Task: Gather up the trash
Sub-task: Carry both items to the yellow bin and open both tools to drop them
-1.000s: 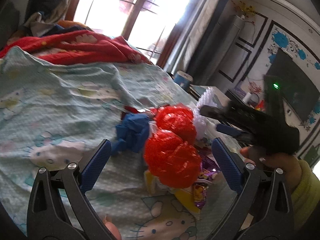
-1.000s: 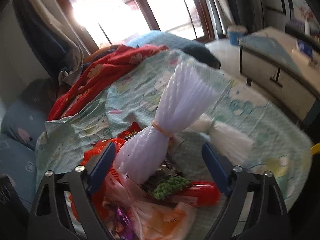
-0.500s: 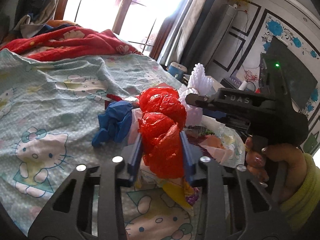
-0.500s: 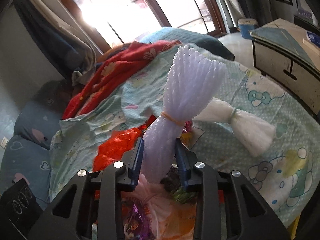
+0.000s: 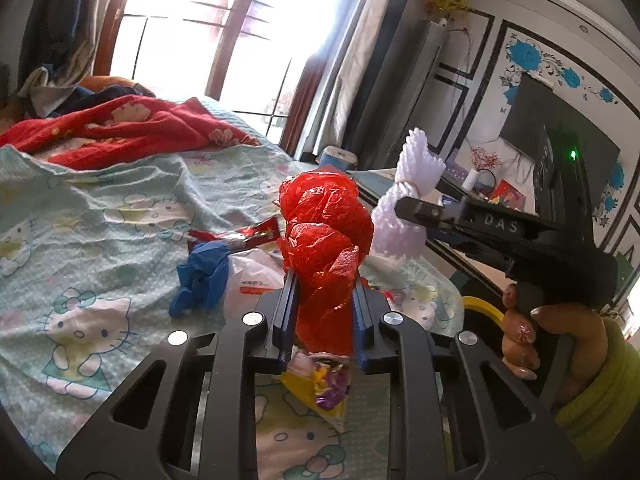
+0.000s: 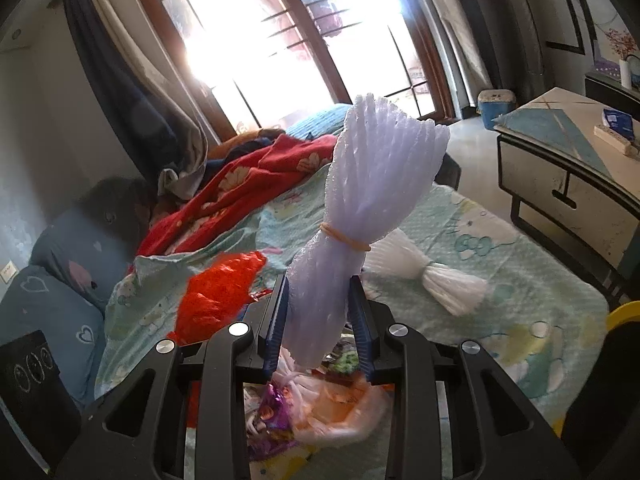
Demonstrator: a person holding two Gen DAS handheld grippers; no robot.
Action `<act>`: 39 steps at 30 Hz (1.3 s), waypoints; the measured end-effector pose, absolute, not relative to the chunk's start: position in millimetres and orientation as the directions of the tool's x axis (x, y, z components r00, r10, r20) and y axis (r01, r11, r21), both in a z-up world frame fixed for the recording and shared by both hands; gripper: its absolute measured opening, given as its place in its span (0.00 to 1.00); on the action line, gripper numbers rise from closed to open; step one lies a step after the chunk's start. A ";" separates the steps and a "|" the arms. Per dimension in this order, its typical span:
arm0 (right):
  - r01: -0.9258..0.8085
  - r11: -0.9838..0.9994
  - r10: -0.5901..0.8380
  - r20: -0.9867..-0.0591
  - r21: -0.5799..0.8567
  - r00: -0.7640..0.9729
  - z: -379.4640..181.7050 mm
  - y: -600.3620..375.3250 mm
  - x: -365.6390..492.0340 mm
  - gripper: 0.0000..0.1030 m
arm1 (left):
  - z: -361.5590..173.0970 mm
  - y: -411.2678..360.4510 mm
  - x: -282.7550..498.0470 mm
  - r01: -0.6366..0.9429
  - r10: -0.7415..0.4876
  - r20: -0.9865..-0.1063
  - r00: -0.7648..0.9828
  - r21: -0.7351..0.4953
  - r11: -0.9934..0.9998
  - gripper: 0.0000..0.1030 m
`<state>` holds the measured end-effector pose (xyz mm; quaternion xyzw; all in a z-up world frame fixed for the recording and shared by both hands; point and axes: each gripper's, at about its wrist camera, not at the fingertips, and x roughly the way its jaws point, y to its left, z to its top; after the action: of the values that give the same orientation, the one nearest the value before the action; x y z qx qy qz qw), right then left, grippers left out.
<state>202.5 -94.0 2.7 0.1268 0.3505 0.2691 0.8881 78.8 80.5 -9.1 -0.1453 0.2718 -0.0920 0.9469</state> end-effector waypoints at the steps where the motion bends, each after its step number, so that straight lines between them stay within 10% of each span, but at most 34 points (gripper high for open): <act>1: -0.381 0.826 0.562 -0.553 0.415 0.615 2.9 -99.2 200.6 0.28 | -7.8 78.9 78.0 0.100 -0.256 -0.484 0.837 -0.324 0.941 0.16; 39: -0.080 0.964 0.236 -0.670 0.255 0.704 -54.1 -311.7 123.3 0.28 | -15.9 -88.0 113.6 0.387 -0.480 -0.512 0.712 -0.284 0.877 0.16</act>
<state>123.3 -311.7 -54.1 0.1038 0.3749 0.0862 0.9172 113.6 -88.0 -15.9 -0.0783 0.2975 -0.2351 0.9220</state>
